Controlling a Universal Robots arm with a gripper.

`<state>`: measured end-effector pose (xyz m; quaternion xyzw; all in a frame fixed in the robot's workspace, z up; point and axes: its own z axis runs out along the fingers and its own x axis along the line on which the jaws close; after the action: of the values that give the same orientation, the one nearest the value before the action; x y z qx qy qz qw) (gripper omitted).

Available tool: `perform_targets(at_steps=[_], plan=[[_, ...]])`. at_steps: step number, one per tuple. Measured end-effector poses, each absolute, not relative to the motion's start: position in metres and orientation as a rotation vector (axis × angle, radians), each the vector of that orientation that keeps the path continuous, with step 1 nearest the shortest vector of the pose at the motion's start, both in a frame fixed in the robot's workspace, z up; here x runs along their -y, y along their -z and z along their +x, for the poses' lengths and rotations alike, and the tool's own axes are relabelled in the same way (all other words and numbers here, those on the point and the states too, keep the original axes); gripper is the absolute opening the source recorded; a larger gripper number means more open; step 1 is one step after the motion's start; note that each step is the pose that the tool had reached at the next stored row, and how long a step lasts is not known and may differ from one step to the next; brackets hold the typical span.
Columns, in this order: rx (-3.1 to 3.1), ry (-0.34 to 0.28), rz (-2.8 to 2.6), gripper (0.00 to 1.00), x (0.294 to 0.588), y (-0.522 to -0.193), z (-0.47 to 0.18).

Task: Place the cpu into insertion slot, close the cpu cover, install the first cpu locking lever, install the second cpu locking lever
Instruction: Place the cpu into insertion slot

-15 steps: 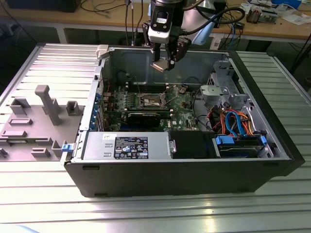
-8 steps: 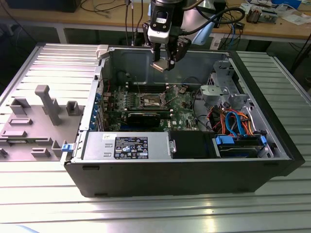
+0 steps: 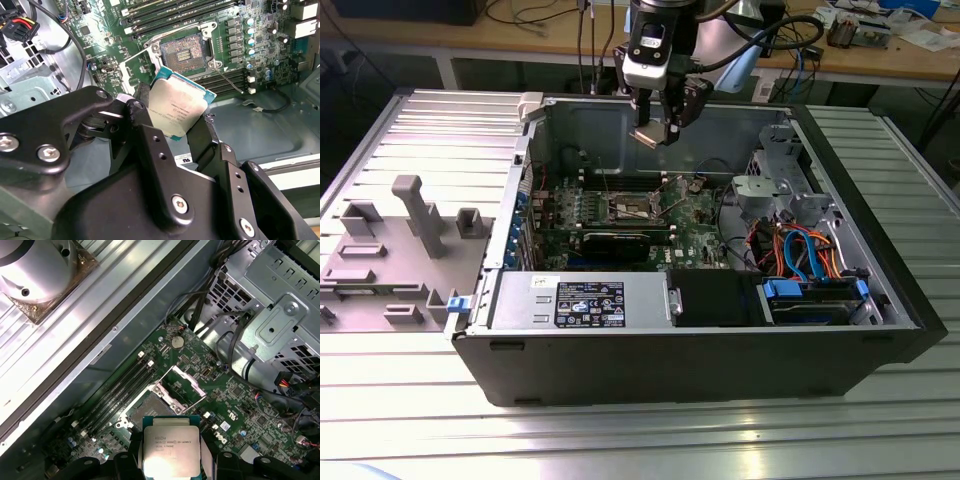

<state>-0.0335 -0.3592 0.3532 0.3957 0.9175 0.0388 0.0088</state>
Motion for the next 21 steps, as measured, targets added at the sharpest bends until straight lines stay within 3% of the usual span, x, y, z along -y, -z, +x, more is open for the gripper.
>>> perform_targets(at_steps=[21], plan=[[-2.854, -0.121, 1.263, 0.54, 0.3592, -0.3531, -0.0335]])
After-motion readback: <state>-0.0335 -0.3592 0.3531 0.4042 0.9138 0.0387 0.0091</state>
